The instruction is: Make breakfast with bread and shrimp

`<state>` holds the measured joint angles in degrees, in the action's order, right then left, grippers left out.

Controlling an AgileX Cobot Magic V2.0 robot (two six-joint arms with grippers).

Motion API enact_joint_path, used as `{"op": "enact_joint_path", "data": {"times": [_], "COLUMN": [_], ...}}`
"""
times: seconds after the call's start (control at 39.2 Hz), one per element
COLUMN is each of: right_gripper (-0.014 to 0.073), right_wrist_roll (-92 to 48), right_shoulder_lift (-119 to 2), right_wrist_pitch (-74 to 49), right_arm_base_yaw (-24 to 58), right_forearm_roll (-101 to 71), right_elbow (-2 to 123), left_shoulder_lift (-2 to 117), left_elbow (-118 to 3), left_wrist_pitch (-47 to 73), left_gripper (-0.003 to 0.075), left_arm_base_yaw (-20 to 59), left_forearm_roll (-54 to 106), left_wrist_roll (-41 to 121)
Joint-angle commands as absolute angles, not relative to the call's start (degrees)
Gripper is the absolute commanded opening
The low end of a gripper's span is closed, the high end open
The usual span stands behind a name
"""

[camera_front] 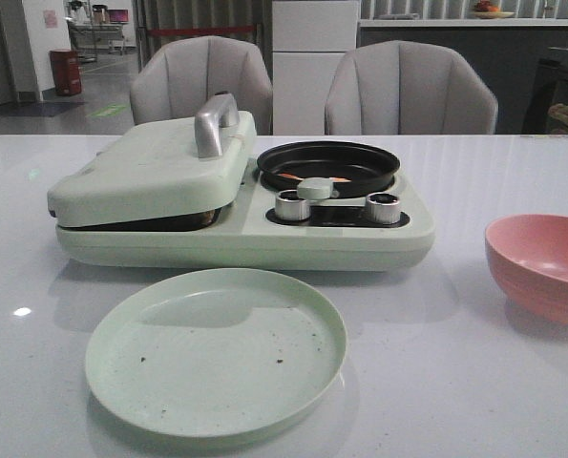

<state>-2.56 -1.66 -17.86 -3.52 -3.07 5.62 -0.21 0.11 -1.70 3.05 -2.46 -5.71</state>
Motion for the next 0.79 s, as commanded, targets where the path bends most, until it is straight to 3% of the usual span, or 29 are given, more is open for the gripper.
{"op": "enact_joint_path", "data": {"times": [0.0, 0.15, 0.77], "right_gripper": [0.0015, 0.0015, 0.0015], "right_wrist_roll": [-3.01, -3.01, -3.01], "right_shoulder_lift": [0.03, 1.86, 1.86], "right_wrist_pitch": [-6.81, 0.00, 3.40], "right_arm_base_yaw": [-3.95, -3.95, -3.45], "right_forearm_roll": [-2.86, -2.86, -3.96], "right_elbow": [3.79, -0.81, -0.63], "left_shoulder_lift": [-1.45, -1.45, -1.34], "left_elbow": [0.51, 0.51, 0.51], "left_wrist_pitch": [-6.62, -6.62, -6.52], "left_gripper": [0.0100, 0.0100, 0.0100], "left_arm_base_yaw": [3.38, 3.38, 3.38], "left_forearm_roll": [-2.44, -2.44, -2.44], "left_wrist_roll": [-5.95, -5.95, -5.95]}}
